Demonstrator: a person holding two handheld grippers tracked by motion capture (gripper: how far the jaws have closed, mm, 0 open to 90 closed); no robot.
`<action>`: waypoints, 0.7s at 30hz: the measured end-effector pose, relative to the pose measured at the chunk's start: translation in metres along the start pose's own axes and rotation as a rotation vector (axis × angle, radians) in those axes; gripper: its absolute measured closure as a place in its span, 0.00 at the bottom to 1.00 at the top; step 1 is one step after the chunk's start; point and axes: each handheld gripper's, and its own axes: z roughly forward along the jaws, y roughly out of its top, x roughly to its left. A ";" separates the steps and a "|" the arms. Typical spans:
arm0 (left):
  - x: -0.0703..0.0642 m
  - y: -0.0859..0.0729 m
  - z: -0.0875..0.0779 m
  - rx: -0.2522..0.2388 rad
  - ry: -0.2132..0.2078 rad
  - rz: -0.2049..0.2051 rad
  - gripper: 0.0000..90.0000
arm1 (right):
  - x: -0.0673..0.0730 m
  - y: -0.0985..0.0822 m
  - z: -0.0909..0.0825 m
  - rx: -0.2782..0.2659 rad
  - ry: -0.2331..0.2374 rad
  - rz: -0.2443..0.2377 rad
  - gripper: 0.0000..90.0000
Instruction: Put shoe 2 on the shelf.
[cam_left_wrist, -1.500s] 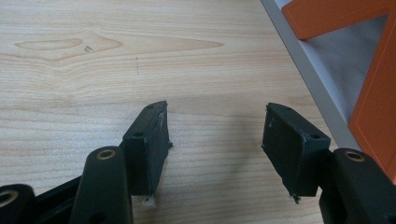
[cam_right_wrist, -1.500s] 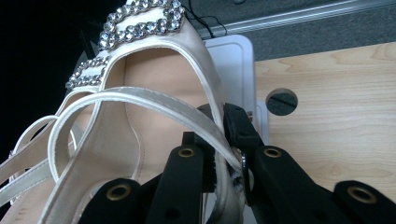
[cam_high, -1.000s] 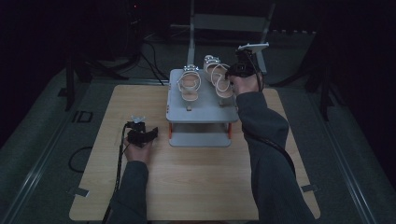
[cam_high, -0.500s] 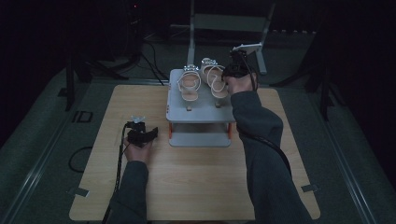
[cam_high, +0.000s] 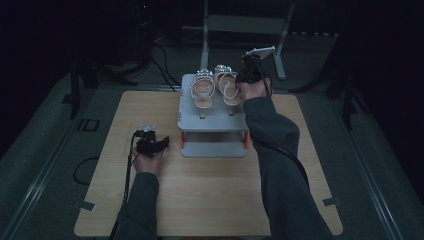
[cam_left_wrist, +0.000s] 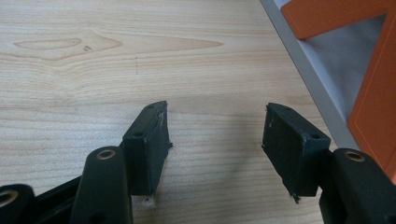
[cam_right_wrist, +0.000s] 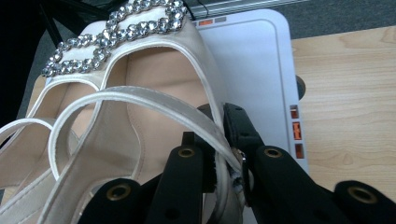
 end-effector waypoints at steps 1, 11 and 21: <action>0.000 0.000 0.000 -0.001 0.000 -0.001 0.46 | 0.000 0.000 0.001 0.003 -0.001 0.000 0.94; 0.000 0.000 0.000 0.000 0.000 0.000 0.46 | 0.001 -0.001 0.004 0.021 0.002 0.003 0.93; 0.000 0.000 0.000 0.000 0.001 0.001 0.46 | 0.000 -0.003 0.004 0.038 0.008 0.003 0.92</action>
